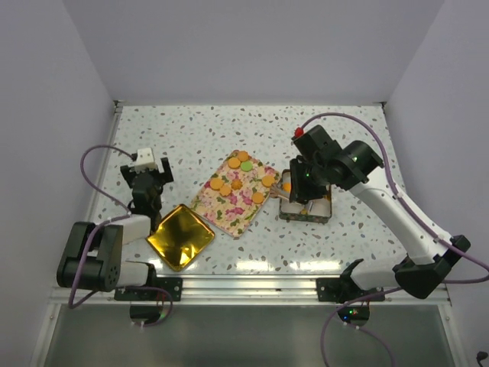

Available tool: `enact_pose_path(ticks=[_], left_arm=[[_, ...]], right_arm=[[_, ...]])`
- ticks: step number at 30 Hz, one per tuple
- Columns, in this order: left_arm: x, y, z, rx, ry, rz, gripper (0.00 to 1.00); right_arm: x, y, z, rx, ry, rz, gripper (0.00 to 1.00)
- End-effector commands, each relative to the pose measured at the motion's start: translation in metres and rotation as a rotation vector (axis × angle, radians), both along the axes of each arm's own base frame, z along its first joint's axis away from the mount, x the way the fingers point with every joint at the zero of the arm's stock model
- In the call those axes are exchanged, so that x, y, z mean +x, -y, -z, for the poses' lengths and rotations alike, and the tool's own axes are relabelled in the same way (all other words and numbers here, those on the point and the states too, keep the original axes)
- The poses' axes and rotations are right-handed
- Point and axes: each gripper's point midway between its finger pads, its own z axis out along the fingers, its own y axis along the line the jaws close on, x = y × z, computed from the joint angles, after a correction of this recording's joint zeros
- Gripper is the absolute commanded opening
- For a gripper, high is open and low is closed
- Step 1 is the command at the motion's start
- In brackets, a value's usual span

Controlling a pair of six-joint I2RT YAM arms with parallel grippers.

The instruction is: Pack the cookies

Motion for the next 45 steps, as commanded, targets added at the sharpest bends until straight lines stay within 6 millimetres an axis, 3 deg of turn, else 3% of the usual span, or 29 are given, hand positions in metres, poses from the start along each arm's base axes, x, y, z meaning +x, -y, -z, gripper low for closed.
enact_pose_path(ticks=[1, 2, 3, 4, 5, 7, 11, 14, 16, 21, 29, 33, 40, 45], left_arm=[[0.011, -0.014, 0.009, -0.034, -0.244, -0.135, 1.0], [0.026, -0.015, -0.009, -0.062, -0.248, -0.167, 1.0], [0.012, -0.013, 0.017, -0.06, -0.414, -0.169, 1.0], [0.012, -0.008, 0.028, -0.099, -0.475, -0.168, 1.0], [0.02, -0.001, 0.021, -0.135, -0.488, -0.152, 1.0], [0.008, 0.018, 0.04, -0.225, -0.61, -0.1, 1.0], [0.002, 0.047, 0.035, -0.349, -0.659, 0.004, 1.0], [-0.007, 0.052, 0.016, -0.385, -0.623, 0.027, 1.0], [-0.015, 0.05, 0.001, -0.387, -0.597, 0.025, 1.0], [-0.035, 0.059, -0.011, -0.406, -0.63, 0.079, 1.0], [-0.059, 0.059, -0.033, -0.41, -0.619, 0.092, 1.0], [-0.071, 0.063, -0.036, -0.428, -0.625, 0.119, 1.0], [-0.075, 0.069, -0.041, -0.433, -0.633, 0.156, 1.0], [-0.08, 0.068, -0.044, -0.419, -0.643, 0.163, 1.0]], right_arm=[[0.006, -0.009, -0.013, 0.051, 0.048, -0.022, 0.0], [0.008, -0.01, -0.014, 0.057, 0.055, -0.02, 0.0], [0.01, -0.011, -0.015, 0.064, 0.069, -0.013, 0.0], [0.011, -0.012, -0.017, 0.072, 0.075, -0.011, 0.0], [0.012, -0.013, -0.017, 0.073, 0.076, -0.012, 0.0], [0.013, -0.016, -0.01, 0.056, 0.058, -0.025, 0.0], [0.015, -0.034, 0.004, 0.039, 0.028, -0.067, 0.0], [0.013, -0.06, 0.006, 0.033, 0.027, -0.125, 0.0], [0.016, -0.071, 0.009, 0.026, 0.027, -0.137, 0.05], [0.029, -0.103, 0.013, 0.047, 0.025, -0.159, 0.26], [0.048, -0.135, 0.016, 0.034, 0.028, -0.196, 0.38], [0.056, -0.139, 0.031, -0.027, 0.012, -0.191, 0.41], [0.063, -0.129, 0.035, -0.109, 0.017, -0.156, 0.43], [0.061, -0.133, 0.041, -0.124, 0.008, -0.158, 0.44]])
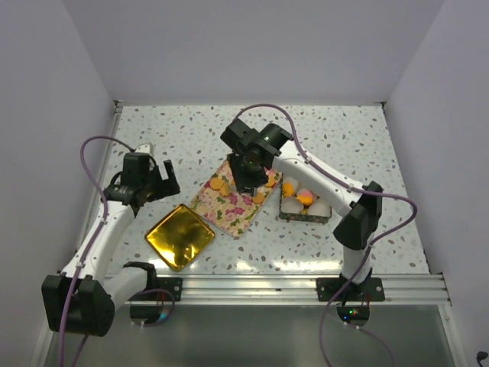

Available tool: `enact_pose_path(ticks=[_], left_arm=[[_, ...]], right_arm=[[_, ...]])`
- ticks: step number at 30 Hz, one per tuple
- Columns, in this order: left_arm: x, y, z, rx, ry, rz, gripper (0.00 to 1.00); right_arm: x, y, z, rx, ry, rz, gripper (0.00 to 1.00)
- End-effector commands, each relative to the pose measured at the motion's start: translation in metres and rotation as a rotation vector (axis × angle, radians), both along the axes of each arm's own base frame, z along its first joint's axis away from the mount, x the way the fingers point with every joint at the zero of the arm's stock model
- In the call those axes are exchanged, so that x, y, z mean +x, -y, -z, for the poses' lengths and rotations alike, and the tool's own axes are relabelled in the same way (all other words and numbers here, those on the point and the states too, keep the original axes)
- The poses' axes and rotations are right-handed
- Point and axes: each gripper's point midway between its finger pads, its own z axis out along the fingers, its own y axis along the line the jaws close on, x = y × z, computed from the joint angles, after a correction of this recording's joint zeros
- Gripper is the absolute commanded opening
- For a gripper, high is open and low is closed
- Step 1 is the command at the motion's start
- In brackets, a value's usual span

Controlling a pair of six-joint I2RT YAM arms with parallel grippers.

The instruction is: Pack the cookies

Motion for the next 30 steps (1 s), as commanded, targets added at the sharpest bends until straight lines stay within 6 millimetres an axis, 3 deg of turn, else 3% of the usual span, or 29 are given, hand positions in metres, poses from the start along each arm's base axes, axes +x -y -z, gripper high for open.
enact_pose_path(ticks=[1, 10, 15, 27, 30], left_arm=[[-0.002, 0.003, -0.018, -0.008, 0.028, 0.027, 1.0], [-0.005, 0.009, -0.018, -0.02, 0.032, 0.057, 1.0], [-0.006, 0.012, -0.019, -0.021, 0.033, 0.067, 1.0], [-0.008, 0.022, -0.017, -0.023, 0.03, 0.095, 1.0], [-0.008, 0.021, -0.016, -0.019, 0.029, 0.095, 1.0]], right_arm=[[0.001, -0.005, -0.01, 0.001, 0.034, -0.006, 0.44], [-0.012, -0.033, -0.001, 0.007, 0.018, -0.043, 0.44], [-0.01, -0.032, 0.005, -0.028, 0.02, -0.02, 0.44], [-0.007, -0.017, -0.007, -0.071, 0.059, 0.036, 0.44], [-0.007, -0.018, 0.0, -0.074, 0.047, 0.035, 0.44]])
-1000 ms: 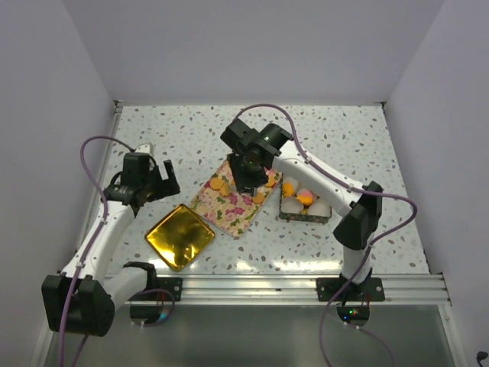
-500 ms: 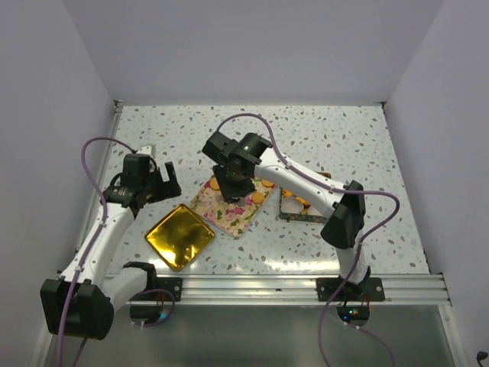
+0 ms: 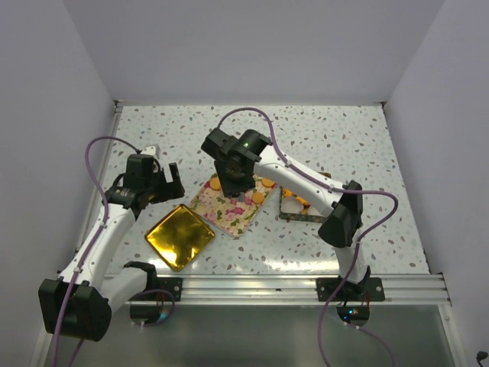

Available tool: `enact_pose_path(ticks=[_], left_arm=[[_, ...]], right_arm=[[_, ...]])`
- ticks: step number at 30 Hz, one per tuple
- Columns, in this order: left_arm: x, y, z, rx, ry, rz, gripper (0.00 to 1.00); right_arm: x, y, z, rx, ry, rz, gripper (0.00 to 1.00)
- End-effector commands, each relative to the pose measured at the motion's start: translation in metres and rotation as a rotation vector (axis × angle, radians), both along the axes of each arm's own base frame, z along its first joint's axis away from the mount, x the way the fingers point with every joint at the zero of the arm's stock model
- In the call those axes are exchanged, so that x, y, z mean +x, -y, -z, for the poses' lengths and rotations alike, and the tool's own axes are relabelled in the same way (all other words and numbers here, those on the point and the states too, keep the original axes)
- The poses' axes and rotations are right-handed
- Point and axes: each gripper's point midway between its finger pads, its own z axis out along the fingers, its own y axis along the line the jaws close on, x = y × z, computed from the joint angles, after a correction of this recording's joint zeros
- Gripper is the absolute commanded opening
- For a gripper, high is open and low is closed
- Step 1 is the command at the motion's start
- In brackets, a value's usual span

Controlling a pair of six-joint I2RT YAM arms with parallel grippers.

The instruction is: Pack the cookies

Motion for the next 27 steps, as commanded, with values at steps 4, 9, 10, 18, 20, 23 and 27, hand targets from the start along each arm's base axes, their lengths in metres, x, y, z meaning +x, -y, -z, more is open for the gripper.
enact_pose_path(ticks=[4, 9, 10, 18, 20, 23, 27], left_arm=[[0.004, 0.004, -0.012, -0.009, 0.035, 0.018, 1.0], [0.004, 0.004, -0.013, -0.008, 0.038, 0.015, 1.0], [0.004, 0.004, -0.013, -0.008, 0.038, 0.015, 1.0], [0.003, 0.004, -0.014, -0.012, 0.041, 0.009, 1.0], [0.004, -0.001, -0.014, 0.004, 0.045, -0.009, 1.0], [0.005, -0.002, -0.014, 0.008, 0.046, -0.018, 1.0], [0.004, -0.005, -0.014, 0.017, 0.045, -0.029, 1.0]], right_arm=[[0.0, 0.007, -0.005, -0.011, 0.01, 0.035, 0.44], [0.003, 0.001, 0.0, -0.011, 0.005, 0.024, 0.44], [0.003, -0.001, 0.0, -0.01, 0.003, 0.022, 0.44], [0.006, -0.009, 0.006, -0.014, -0.008, -0.007, 0.44], [0.007, -0.01, 0.007, -0.017, -0.014, -0.01, 0.44], [0.007, -0.009, 0.004, -0.022, -0.013, -0.023, 0.42], [0.006, -0.004, -0.001, -0.031, -0.004, -0.03, 0.33]])
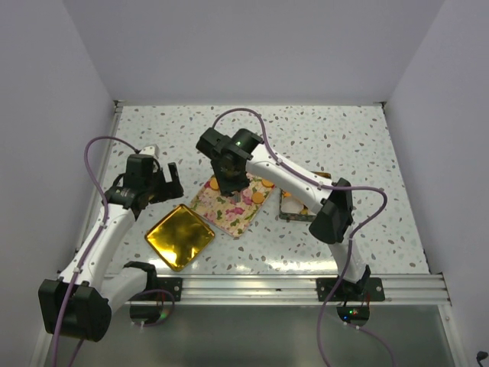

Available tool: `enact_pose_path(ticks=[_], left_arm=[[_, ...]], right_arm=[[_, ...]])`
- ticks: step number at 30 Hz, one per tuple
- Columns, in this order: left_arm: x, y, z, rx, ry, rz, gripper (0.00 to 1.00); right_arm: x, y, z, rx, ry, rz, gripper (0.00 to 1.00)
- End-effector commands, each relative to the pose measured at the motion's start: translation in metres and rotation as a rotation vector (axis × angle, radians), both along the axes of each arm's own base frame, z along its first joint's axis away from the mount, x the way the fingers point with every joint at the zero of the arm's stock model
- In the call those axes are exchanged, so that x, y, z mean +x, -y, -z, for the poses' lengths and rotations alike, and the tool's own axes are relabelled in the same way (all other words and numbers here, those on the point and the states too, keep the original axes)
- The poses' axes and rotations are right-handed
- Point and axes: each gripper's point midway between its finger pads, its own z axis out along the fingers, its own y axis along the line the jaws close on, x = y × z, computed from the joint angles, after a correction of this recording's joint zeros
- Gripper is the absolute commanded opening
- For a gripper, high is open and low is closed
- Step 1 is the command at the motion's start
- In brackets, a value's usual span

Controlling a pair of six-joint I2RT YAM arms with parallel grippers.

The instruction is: Pack the cookies

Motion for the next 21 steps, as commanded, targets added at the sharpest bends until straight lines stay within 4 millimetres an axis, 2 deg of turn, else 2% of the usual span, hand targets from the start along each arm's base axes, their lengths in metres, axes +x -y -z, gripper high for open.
enact_pose_path(ticks=[1, 8, 11, 12, 13, 15, 16, 19, 20, 21], left_arm=[[0.004, -0.002, -0.015, 0.006, 0.047, -0.019, 1.0], [0.004, -0.006, -0.015, 0.018, 0.049, -0.038, 1.0], [0.005, -0.007, -0.014, 0.023, 0.048, -0.045, 1.0], [0.006, -0.007, -0.015, 0.023, 0.054, -0.044, 1.0], [0.006, -0.005, -0.016, 0.017, 0.054, -0.032, 1.0], [0.008, -0.003, -0.015, 0.014, 0.057, -0.015, 1.0], [0.009, -0.001, -0.016, 0.007, 0.06, -0.006, 1.0], [0.01, 0.002, -0.015, -0.003, 0.063, 0.011, 1.0], [0.01, 0.003, -0.014, -0.005, 0.061, 0.015, 1.0], [0.01, 0.003, -0.013, -0.006, 0.06, 0.016, 1.0]], right_arm=[[-0.004, 0.01, -0.014, -0.015, 0.003, -0.014, 0.28], [-0.006, 0.029, -0.023, -0.035, 0.022, -0.006, 0.23], [-0.002, 0.047, -0.041, -0.036, 0.052, 0.022, 0.23], [0.002, 0.056, -0.043, -0.042, 0.056, 0.039, 0.23], [0.0, 0.066, -0.055, -0.03, 0.075, 0.054, 0.23], [0.002, 0.086, -0.056, -0.046, 0.072, 0.089, 0.23], [-0.002, 0.099, -0.07, -0.022, 0.093, 0.106, 0.23], [-0.008, 0.135, -0.07, -0.059, 0.092, 0.172, 0.23], [-0.013, 0.148, -0.082, -0.036, 0.119, 0.196, 0.23], [-0.016, 0.163, -0.075, -0.062, 0.103, 0.225, 0.23]])
